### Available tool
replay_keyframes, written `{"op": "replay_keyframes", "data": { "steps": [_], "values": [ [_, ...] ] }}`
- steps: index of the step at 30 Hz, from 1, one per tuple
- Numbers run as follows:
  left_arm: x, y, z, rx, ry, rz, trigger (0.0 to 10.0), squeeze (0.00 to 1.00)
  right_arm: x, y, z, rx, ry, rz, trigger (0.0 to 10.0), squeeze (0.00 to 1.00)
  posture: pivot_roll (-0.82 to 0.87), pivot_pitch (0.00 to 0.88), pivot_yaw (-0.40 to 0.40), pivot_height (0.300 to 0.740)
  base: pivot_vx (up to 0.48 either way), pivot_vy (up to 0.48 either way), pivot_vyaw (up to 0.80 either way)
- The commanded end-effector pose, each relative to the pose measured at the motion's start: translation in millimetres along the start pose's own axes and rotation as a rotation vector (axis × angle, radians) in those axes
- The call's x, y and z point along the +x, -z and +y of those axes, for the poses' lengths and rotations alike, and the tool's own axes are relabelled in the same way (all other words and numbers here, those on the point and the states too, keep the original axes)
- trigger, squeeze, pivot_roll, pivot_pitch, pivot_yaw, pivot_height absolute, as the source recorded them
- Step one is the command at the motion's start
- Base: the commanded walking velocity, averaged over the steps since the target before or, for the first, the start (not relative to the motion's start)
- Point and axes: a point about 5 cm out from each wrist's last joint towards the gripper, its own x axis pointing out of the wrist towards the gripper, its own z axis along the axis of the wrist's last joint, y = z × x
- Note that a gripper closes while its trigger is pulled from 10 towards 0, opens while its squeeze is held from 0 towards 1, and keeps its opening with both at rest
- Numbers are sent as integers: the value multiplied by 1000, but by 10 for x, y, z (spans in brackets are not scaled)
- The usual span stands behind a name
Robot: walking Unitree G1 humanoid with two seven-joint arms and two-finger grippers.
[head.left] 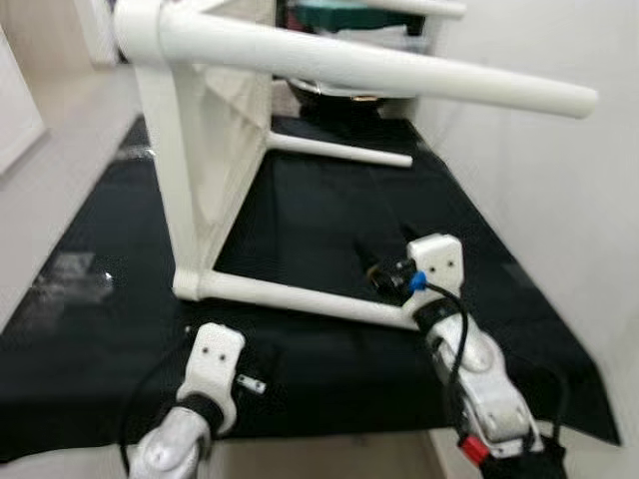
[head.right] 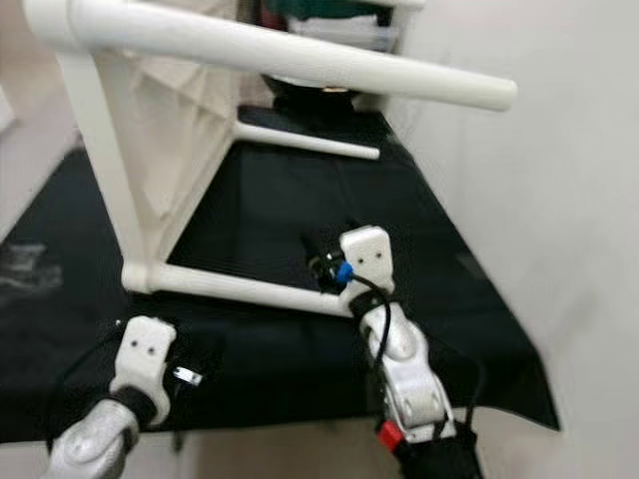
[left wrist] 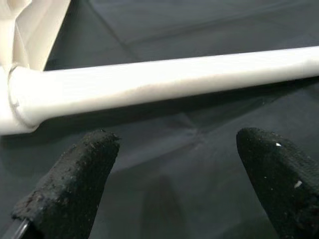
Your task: Building children table
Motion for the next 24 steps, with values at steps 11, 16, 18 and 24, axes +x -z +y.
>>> {"op": "replay_keyframes", "data": {
  "steps": [11, 16, 18, 24],
  "values": [
    [211, -253, 73, 13, 130, -114, 10000, 0, -171, -413, -6, -467, 274, -236, 10000, 0, 77, 32, -86, 740, 0, 0, 0],
    [339, -372, 137, 49, 170, -149, 10000, 0, -306, -532, 110, -731, 314, -336, 10000, 0, 75, 31, -76, 740, 0, 0, 0],
    [368, -392, 166, 43, 165, -154, 10000, 0, -323, -588, 115, -777, 361, -368, 10000, 0, 73, 31, -70, 740, 0, 0, 0],
    [469, -465, 244, 71, 164, -177, 10000, 0, -286, -703, 40, -795, 496, -382, 10000, 0, 70, 27, -56, 740, 0, 0, 0]
  ]
}}
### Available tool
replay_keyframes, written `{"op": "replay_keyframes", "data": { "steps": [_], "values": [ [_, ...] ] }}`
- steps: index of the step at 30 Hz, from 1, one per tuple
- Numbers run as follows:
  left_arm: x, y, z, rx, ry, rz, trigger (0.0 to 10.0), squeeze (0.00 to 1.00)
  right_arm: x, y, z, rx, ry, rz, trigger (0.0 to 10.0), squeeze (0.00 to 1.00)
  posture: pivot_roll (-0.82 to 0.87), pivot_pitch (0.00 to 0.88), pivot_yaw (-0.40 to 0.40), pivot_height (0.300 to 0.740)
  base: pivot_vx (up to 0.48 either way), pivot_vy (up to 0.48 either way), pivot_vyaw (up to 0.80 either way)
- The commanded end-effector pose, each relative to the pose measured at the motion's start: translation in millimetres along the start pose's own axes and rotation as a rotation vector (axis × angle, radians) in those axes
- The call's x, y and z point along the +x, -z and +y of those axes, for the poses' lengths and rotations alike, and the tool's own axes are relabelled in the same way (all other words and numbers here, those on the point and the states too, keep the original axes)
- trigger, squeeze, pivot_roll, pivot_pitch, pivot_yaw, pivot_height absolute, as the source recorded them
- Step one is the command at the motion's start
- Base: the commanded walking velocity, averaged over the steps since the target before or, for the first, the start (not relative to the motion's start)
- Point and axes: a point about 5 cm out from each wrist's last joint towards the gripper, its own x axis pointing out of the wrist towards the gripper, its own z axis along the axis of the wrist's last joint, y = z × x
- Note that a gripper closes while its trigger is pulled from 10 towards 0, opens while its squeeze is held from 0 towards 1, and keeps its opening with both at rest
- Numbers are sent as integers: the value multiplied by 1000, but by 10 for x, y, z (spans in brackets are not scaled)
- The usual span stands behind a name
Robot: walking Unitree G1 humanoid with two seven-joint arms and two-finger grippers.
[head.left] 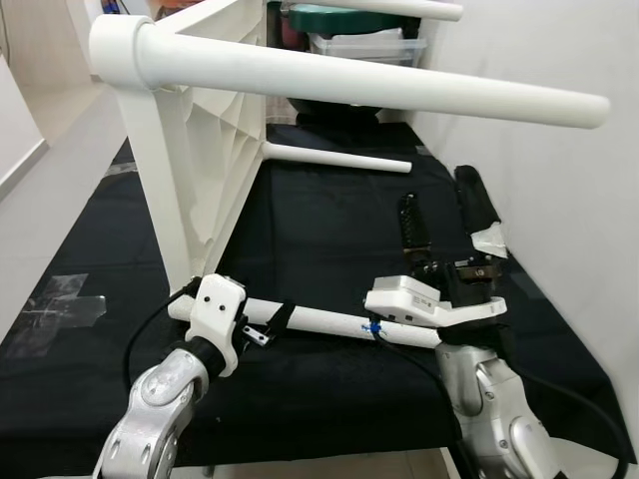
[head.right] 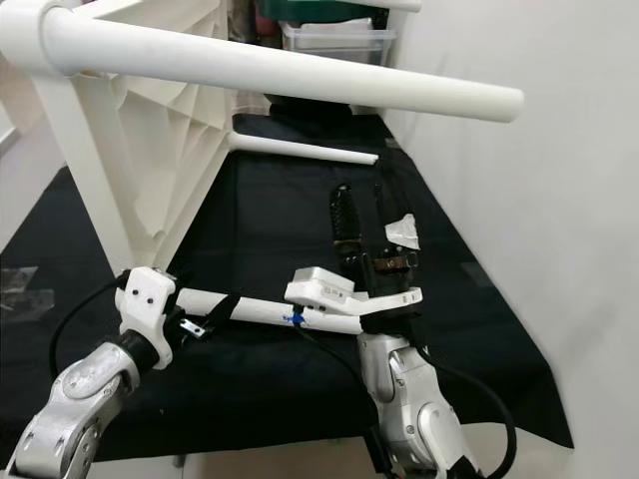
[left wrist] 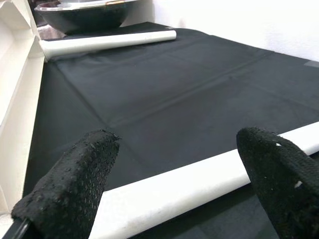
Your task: Building children table
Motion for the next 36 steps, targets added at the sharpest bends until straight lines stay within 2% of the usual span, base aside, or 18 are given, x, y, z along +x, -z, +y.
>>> {"op": "replay_keyframes", "data": {
  "steps": [1, 5, 7, 8, 15, 23, 36],
  "values": [
    [42, -5, 70, 20, 2, -7, 10000, 0, 73, -16, -86, -35, 82, -1, 10000, 0, 70, 27, -56, 740, 0, 0, 0],
    [50, -5, 76, 21, 4, -8, 10000, 0, 74, -22, -90, -41, 88, -1, 10000, 0, 70, 27, -56, 740, 0, 0, 0],
    [85, -35, 160, 50, -37, -21, 10000, 0, 178, -10, -125, -97, 130, 16, 10000, 0, 70, 28, -50, 740, 0, 0, 0],
    [95, -59, 242, 87, -86, -32, 10000, 0, 281, 7, -162, -140, 172, 22, 10000, 0, 73, 30, -49, 740, 0, 0, 0],
    [80, -43, 344, 101, -138, -27, 10000, 0, 370, 66, -129, -188, 188, 35, 10000, 0, 76, 32, -51, 740, 0, 0, 0],
    [77, -39, 339, 102, -139, -35, 10000, 0, 422, 68, -34, -216, 167, 32, 10000, 0, 82, 37, -58, 740, 0, 0, 0],
    [56, 50, 284, 76, -144, -21, 10000, 0, 652, 104, -65, -260, 238, 38, 10000, 0, 75, 44, -63, 740, 0, 0, 0]
  ]
}}
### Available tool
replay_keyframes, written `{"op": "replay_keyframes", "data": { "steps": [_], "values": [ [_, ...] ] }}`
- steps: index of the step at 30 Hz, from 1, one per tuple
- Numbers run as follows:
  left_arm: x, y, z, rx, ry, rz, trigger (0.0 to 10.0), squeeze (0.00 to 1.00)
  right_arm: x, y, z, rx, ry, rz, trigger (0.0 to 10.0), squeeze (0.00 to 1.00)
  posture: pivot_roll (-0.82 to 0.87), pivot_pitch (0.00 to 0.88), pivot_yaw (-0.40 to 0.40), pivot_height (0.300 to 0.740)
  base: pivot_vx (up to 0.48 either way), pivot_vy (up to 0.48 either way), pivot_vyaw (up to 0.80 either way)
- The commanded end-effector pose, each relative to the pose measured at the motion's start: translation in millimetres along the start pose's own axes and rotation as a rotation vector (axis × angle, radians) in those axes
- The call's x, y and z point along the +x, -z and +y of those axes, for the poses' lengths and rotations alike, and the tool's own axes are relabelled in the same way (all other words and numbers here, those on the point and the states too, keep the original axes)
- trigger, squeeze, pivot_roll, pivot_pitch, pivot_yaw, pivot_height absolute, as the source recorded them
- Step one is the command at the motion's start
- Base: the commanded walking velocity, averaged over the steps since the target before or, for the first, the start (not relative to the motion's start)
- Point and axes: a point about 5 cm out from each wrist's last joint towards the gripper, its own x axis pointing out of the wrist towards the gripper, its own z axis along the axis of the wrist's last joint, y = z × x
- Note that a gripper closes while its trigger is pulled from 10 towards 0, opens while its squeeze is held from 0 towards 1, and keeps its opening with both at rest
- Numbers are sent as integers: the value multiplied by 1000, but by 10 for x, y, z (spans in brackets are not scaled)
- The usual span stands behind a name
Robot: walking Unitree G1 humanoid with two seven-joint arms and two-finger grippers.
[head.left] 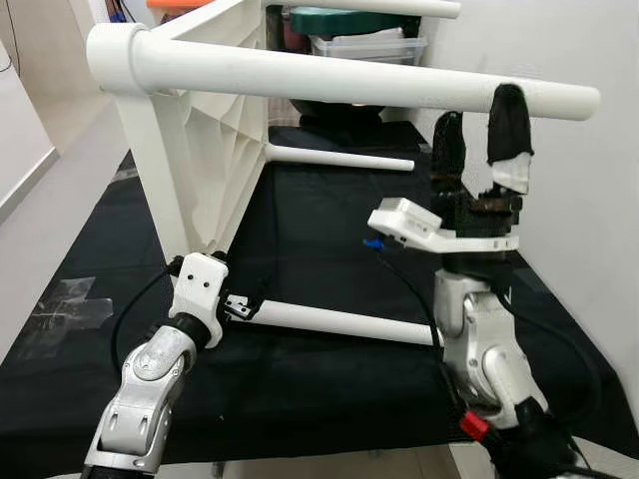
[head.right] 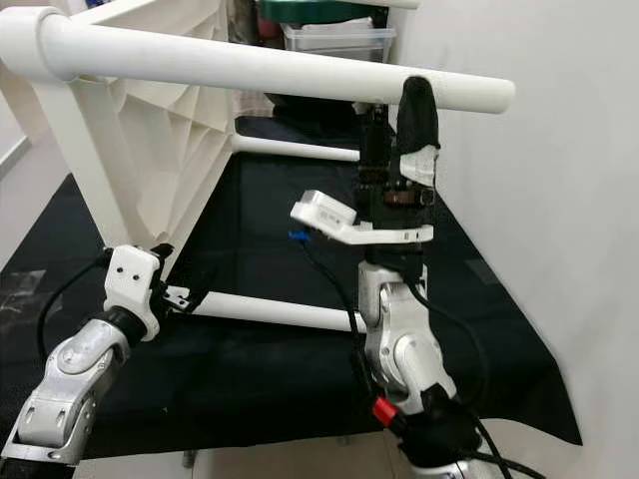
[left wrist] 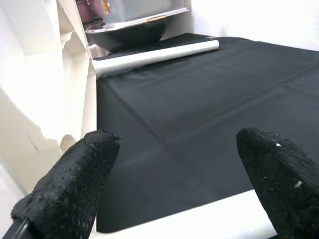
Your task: Building children table
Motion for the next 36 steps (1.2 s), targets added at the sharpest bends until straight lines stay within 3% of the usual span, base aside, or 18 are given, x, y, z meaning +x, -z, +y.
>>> {"op": "replay_keyframes", "data": {
  "steps": [1, 21, 36],
  "values": [
    [-17, 70, -17, 0, -5, 25, 10000, 0, 36, 22, -3, -18, 18, 8, 10000, 0, 75, 44, -63, 740, 0, 0, 0],
    [-2, 132, 220, 71, -152, 44, 10000, 0, 188, -10, 78, -51, 40, -29, 10000, 0, 63, 43, -75, 740, 0, 0, 0],
    [-20, 146, 218, 75, -168, 41, 10000, 0, 311, 26, 220, -90, 40, -18, 10000, 0, 69, 46, -85, 740, 0, 0, 0]
  ]
}}
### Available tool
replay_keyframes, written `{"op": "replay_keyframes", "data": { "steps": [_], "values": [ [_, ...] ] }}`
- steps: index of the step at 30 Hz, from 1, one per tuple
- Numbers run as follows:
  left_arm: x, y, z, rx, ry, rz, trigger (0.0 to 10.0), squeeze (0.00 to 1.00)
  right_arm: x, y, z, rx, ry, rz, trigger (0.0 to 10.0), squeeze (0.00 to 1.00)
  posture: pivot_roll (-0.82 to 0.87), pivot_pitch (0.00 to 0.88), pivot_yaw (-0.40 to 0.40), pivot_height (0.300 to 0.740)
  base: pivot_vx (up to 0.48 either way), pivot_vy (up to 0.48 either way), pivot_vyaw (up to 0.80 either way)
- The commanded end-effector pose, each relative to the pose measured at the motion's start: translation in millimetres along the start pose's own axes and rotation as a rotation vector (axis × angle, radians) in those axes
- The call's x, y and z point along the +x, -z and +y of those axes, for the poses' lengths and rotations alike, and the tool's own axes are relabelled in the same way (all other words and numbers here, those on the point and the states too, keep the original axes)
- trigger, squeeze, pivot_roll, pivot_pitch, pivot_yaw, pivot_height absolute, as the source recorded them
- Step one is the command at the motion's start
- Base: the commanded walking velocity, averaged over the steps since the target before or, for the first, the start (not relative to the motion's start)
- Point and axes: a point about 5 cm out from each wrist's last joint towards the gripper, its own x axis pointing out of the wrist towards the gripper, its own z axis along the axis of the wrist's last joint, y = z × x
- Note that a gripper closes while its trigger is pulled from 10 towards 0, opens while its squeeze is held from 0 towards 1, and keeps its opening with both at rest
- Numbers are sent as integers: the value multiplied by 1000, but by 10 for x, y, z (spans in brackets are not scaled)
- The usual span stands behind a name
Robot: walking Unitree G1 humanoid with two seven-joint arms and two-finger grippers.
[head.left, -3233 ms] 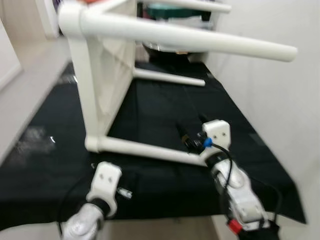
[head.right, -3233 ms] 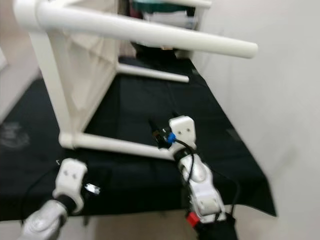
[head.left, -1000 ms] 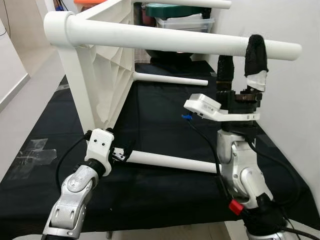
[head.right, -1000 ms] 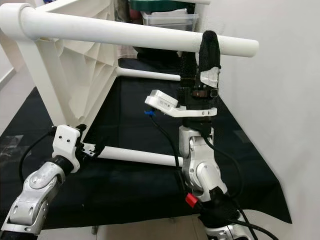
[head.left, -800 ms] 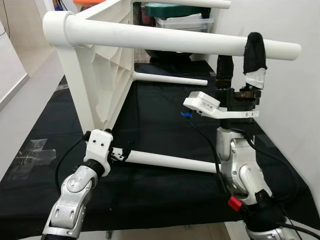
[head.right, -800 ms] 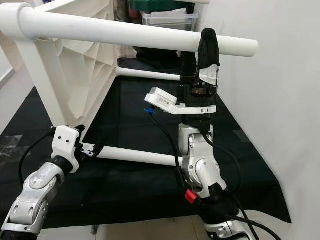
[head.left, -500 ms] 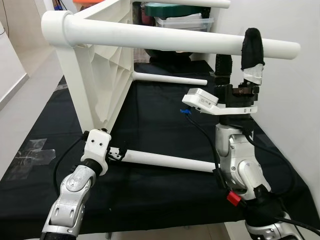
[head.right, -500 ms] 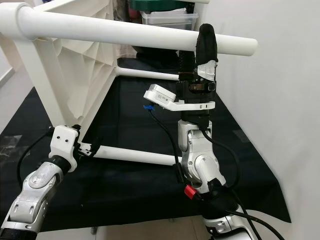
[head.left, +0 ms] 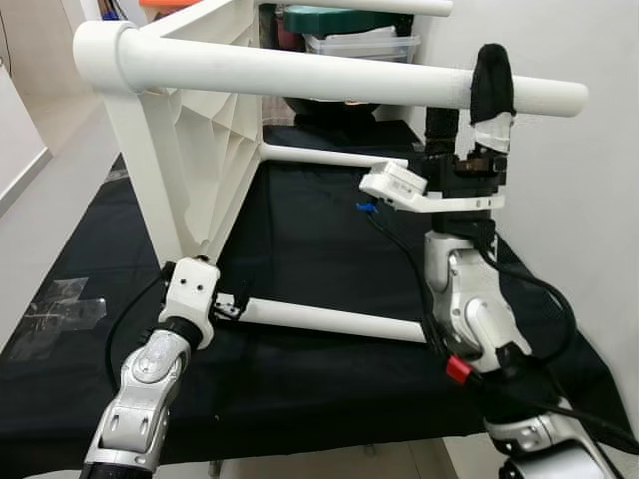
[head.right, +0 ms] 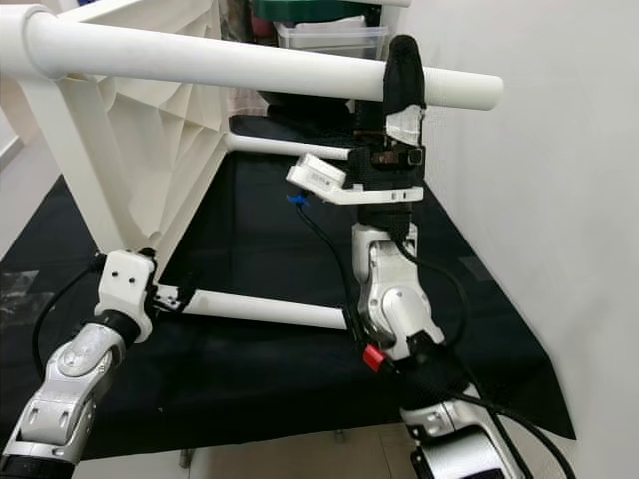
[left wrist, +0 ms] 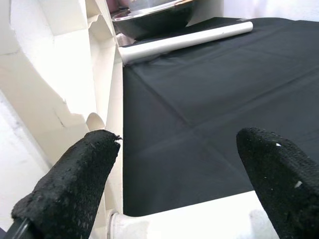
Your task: Building children table
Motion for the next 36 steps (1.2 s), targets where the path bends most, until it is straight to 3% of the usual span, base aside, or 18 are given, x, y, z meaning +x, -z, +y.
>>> {"op": "replay_keyframes", "data": {
  "steps": [1, 3, 4, 5, 6, 13, 23, 26, 27, 32, 35, 36],
  "values": [
    [-22, 35, 85, 11, -39, 13, 10000, 0, 15, -10, 19, -5, 6, -2, 10000, 0, 69, 46, -85, 740, 0, 0, 0],
    [-25, 37, 80, 11, -39, 14, 10000, 0, 24, -11, 25, -7, 9, -2, 10000, 0, 69, 46, -85, 740, 0, 0, 0],
    [-26, 40, 81, 12, -42, 16, 10000, 0, 47, -5, 24, -1, 12, 3, 7255, 0, 67, 48, -86, 740, 0, 0, 0],
    [-26, 42, 81, 12, -44, 18, 10000, 0, 64, 0, 22, 3, 15, 6, 7255, 0, 67, 48, -86, 740, 0, 0, 0],
    [-28, 45, 80, 9, -44, 20, 10000, 0, 78, -1, 25, 7, 15, 5, 0, 0, 66, 54, -86, 740, 0, 0, 0],
    [-30, 91, 100, 4, -63, 36, 10000, 0, 115, 5, 19, 20, 13, 7, 0, 0, 62, 57, -85, 740, 0, 0, 0],
    [24, 220, 386, 22, -242, 113, 10000, 0, 137, 73, 23, 18, 23, 33, 0, 0, 57, 53, -76, 740, 0, 0, 0],
    [30, 160, 522, 96, -303, 101, 10000, 0, 163, 110, 12, 14, 35, 35, 0, 0, 57, 52, -74, 740, 0, 0, 0],
    [36, 99, 646, 134, -347, 86, 10000, 0, 187, 153, 0, 9, 44, 43, 0, 0, 59, 52, -75, 740, 0, 0, 0],
    [40, 53, 743, 165, -378, 77, 10000, 0, 203, 183, -5, 6, 50, 51, 0, 0, 65, 50, -74, 740, 0, 0, 0],
    [92, -283, 1164, 357, -444, 3, 10000, 0, 264, 293, -41, 2, 87, 76, 0, 0, 78, 45, -71, 740, 0, 0, 0],
    [92, -283, 1164, 357, -444, 3, 10000, 0, 264, 293, -41, 2, 87, 76, 0, 0, 78, 45, -71, 740, 0, 0, 0]
  ]
}}
